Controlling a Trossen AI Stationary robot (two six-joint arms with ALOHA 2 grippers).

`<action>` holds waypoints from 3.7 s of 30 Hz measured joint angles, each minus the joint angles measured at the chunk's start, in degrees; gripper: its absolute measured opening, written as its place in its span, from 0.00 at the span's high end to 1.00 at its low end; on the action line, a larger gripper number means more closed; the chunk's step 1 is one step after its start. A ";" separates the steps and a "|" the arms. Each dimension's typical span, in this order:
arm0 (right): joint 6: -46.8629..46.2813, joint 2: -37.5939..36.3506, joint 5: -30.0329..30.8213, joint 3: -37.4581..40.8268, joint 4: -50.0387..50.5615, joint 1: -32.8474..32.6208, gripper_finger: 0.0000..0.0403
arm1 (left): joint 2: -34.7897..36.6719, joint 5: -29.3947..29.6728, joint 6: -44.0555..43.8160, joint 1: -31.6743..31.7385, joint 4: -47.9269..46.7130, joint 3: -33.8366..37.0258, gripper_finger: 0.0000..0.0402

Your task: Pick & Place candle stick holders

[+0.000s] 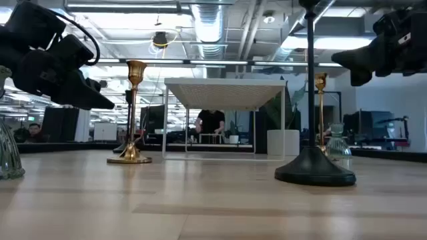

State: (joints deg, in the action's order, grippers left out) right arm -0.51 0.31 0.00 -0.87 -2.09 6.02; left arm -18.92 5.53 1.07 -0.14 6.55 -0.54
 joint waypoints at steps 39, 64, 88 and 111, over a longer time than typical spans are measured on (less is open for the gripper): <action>0.00 -0.01 0.01 -0.02 0.00 0.02 1.00 | 0.00 -0.01 -0.01 0.00 0.00 0.00 0.93; 2.16 0.00 0.01 -0.02 0.00 0.10 1.00 | 0.01 1.30 -13.41 0.00 2.17 0.00 0.93; -14.91 0.01 0.01 -0.02 -0.97 0.06 1.00 | 0.00 1.28 -32.98 0.00 14.12 0.00 0.93; -29.55 -0.01 1.54 -0.21 -9.92 0.19 1.00 | 0.02 1.96 -33.32 0.02 21.70 -0.39 0.99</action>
State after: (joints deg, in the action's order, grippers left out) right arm -30.06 0.30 1.54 -1.07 -12.01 6.22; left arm -18.90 7.49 -32.25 -0.12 28.24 -0.92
